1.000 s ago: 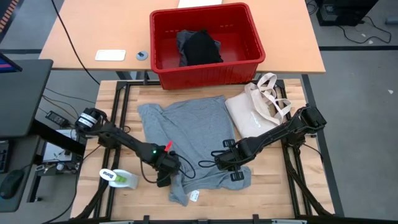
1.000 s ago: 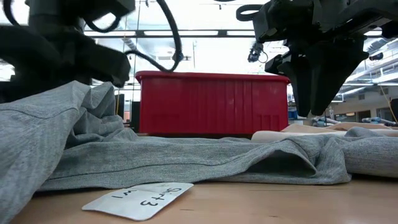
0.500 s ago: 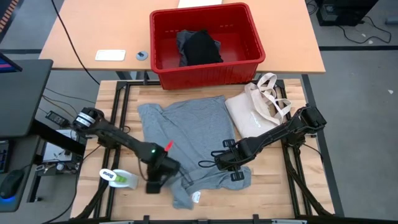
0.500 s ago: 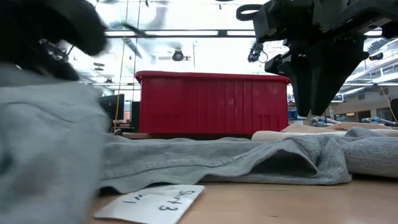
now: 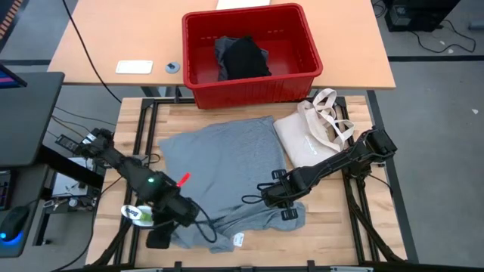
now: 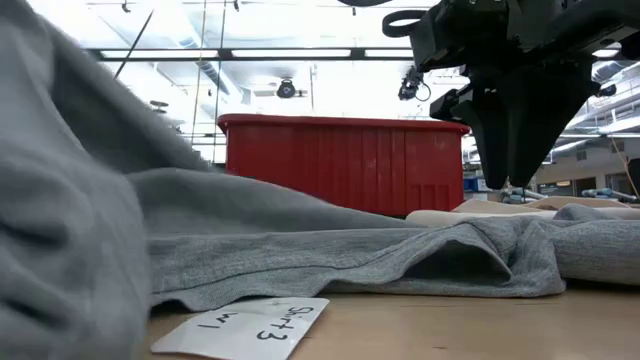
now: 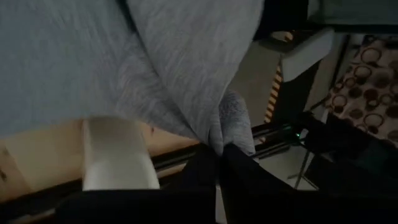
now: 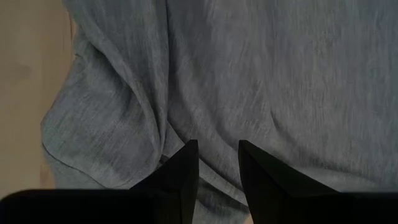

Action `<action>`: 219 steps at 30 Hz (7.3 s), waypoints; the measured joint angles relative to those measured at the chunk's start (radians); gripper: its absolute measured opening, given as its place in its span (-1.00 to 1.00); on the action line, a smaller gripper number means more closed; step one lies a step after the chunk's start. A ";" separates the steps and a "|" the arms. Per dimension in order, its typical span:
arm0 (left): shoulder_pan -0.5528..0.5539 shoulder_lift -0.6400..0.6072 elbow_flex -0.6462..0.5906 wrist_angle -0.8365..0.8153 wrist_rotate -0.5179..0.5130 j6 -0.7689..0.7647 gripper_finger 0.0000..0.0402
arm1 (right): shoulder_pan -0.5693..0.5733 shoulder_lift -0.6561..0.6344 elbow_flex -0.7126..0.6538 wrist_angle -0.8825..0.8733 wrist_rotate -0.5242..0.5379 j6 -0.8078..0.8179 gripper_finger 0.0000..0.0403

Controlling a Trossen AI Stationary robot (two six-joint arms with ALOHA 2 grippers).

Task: Fold Laundry from Bin
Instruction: Fold the gray shirt

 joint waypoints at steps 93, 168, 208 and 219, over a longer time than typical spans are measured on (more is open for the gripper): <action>0.142 -0.003 0.115 0.164 -0.702 0.308 -0.93 | 0.203 0.295 0.223 1.142 0.873 -0.382 0.36; 0.403 0.304 -0.682 0.078 -0.762 0.627 -0.09 | 0.279 0.335 0.222 0.975 1.117 -0.224 -0.96; 0.467 -0.380 -0.744 0.221 -1.010 0.583 -1.00 | 0.320 0.233 0.222 0.642 0.877 0.090 -0.96; 0.517 -0.522 -0.713 0.231 -1.384 0.571 -1.00 | 0.379 0.151 0.222 0.631 0.493 0.111 -0.96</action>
